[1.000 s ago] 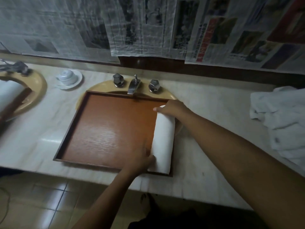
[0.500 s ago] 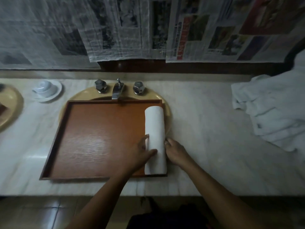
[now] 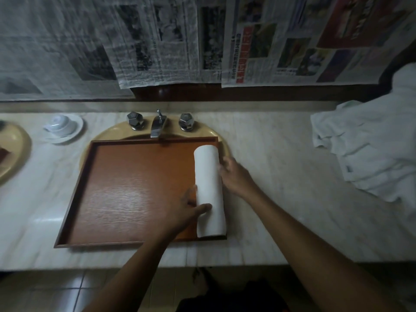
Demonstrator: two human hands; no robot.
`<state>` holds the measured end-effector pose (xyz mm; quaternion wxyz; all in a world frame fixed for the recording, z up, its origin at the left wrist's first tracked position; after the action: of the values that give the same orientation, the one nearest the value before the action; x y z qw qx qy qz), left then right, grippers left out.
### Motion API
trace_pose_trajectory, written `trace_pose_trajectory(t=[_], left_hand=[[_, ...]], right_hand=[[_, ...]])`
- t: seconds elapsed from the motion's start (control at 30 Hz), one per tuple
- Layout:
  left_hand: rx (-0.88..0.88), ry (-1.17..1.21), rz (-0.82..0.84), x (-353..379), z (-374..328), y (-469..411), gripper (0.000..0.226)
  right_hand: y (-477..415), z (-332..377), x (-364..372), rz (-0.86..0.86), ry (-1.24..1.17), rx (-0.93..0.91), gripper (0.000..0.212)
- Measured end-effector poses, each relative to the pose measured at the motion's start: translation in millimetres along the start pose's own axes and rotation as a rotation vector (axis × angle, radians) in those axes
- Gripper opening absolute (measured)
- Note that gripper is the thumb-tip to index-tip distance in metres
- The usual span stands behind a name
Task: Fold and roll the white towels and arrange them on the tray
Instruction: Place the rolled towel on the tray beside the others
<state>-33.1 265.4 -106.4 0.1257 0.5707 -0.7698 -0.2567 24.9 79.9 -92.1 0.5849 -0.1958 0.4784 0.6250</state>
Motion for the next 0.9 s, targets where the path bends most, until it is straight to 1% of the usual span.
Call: trace_pose_trajectory(t=[0.03,0.07,0.13,0.17,0.2,0.27,0.3,0.33,0.43,0.47,0.53,0.63,0.7,0.73,0.8,0.87,0.9], left_hand=[[0.021,-0.084,-0.031,3,1,3,0.065],[0.034,-0.181,-0.064,6,4,6,0.073],[-0.007,-0.329,-0.135,14,12,10,0.1],[-0.022,-0.374,-0.156,17,17,12,0.109],[-0.038,-0.395,-0.155,22,20,13,0.113],[-0.052,-0.381,-0.149,31,25,16,0.114],[-0.044,-0.368,-0.154,35,26,17,0.112],[-0.041,-0.362,-0.161,38,26,19,0.108],[-0.038,-0.34,-0.177,39,27,17,0.092],[-0.046,-0.31,-0.171,38,29,15,0.09],[-0.048,-0.249,-0.17,36,33,14,0.089],[-0.046,-0.181,-0.144,30,36,13,0.086],[-0.046,-0.167,-0.1,25,33,12,0.083],[-0.052,-0.168,-0.08,23,32,12,0.084],[-0.065,-0.167,-0.058,16,30,11,0.084],[-0.056,-0.217,-0.024,11,26,12,0.07],[-0.038,-0.257,-0.006,9,22,14,0.06]], right_hand=[[-15,10,-8,-0.033,0.017,-0.031,0.061],[-29,20,-15,-0.035,0.04,-0.046,0.065],[-54,34,-23,0.026,0.105,-0.029,0.082],[-64,40,-24,0.062,0.146,-0.017,0.092],[-70,45,-24,0.084,0.192,-0.006,0.101],[-81,56,-20,0.069,0.307,-0.008,0.109],[-84,61,-17,0.048,0.372,-0.015,0.108],[-87,66,-15,0.028,0.435,-0.033,0.101],[-95,75,-13,-0.001,0.518,-0.09,0.06],[-97,76,-13,-0.001,0.516,-0.086,0.051],[-99,75,-12,-0.004,0.496,-0.068,0.044],[-99,73,-6,-0.03,0.48,-0.069,0.04],[-99,73,-5,-0.052,0.499,-0.087,0.04],[-100,72,-6,-0.051,0.516,-0.085,0.044],[-100,69,-11,-0.029,0.534,-0.06,0.061],[-98,63,-15,-0.008,0.518,-0.024,0.083],[-95,58,-17,-0.01,0.495,-0.014,0.088]])
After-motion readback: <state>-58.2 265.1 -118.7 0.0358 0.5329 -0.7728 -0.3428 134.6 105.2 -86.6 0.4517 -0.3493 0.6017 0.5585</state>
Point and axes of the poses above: each hand's wrist, its own y-axis away from the middle knuckle, its own x-axis out of the palm, z = x × y, the point moved 1 cm from there along -y, towards the middle knuckle, and after that the axes turned 13 degrees about y, right-handed, at the moved point
